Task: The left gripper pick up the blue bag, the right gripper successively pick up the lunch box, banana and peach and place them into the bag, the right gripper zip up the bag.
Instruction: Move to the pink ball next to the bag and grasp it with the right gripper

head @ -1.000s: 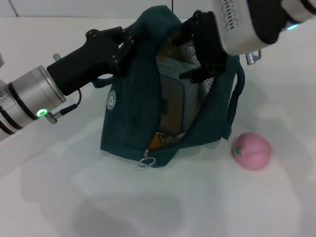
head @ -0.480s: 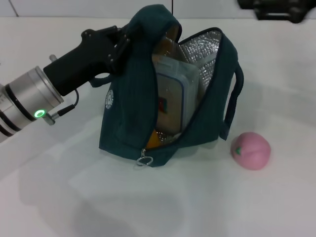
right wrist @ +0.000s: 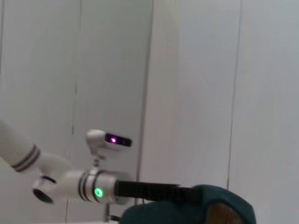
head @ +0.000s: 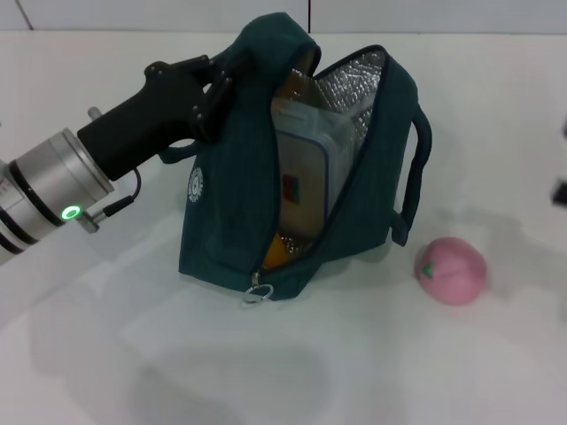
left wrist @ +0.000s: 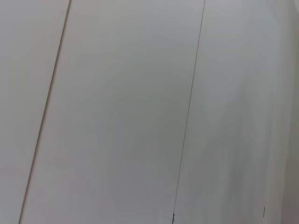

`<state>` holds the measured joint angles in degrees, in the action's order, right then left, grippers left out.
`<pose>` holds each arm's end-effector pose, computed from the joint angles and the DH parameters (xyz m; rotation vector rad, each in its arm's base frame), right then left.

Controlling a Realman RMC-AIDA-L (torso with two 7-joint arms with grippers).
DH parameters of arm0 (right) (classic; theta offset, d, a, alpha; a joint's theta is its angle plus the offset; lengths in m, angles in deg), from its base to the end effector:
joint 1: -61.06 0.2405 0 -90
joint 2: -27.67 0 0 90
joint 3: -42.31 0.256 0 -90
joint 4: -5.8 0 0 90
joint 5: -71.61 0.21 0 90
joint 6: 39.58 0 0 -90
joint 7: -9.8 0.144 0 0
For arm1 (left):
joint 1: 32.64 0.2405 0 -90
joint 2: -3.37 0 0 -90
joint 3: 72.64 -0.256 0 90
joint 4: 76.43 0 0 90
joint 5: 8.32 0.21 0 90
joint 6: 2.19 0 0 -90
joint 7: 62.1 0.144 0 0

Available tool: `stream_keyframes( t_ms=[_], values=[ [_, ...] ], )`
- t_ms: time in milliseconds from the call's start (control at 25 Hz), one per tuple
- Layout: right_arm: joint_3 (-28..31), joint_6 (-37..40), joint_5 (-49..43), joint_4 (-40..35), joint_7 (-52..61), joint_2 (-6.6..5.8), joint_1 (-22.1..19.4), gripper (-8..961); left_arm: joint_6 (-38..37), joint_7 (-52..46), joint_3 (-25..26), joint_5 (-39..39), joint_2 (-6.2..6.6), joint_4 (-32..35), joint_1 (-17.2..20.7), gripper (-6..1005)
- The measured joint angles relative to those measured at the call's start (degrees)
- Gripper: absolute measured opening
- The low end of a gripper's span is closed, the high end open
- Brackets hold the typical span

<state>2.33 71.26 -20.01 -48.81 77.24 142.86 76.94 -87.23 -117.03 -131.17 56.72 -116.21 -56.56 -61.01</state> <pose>0.2595 0.2660 0.1011 -2.5658 -0.0020 0.9857 -0.2361 0.3332 -0.0153 -2.2645 -0.4612 -1.2517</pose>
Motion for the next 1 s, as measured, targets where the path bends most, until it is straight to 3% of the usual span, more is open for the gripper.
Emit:
stream_keyframes(
  t_ms=[200, 280, 480, 680, 1000],
  values=[
    [3.8, 1.0, -1.7, 17.1, -16.3, -0.63, -2.0, 636, 0.0, 0.2, -0.1, 0.0, -0.03, 0.0, 0.3, 42],
    [3.6, -1.6, -2.0, 26.5, -27.9, -0.66, -2.1, 634, 0.0, 0.6, -0.1, 0.0, -0.06, -0.1, 0.3, 42],
    [3.4, -6.2, -3.0, 33.0, -33.5, -0.37, -1.5, 617, 0.0, 1.3, -0.4, 0.0, -0.20, -0.9, -0.8, 42],
    [3.1, -16.8, -4.5, 38.8, -33.7, 0.08, 1.4, 593, 0.1, 1.5, -0.4, 0.0, -0.21, -1.5, -1.3, 42],
    [1.0, -24.1, -5.7, 41.1, -32.9, 0.18, 3.6, 553, 0.7, 1.6, -0.4, 0.0, -0.28, -1.5, -1.8, 42]
  ],
)
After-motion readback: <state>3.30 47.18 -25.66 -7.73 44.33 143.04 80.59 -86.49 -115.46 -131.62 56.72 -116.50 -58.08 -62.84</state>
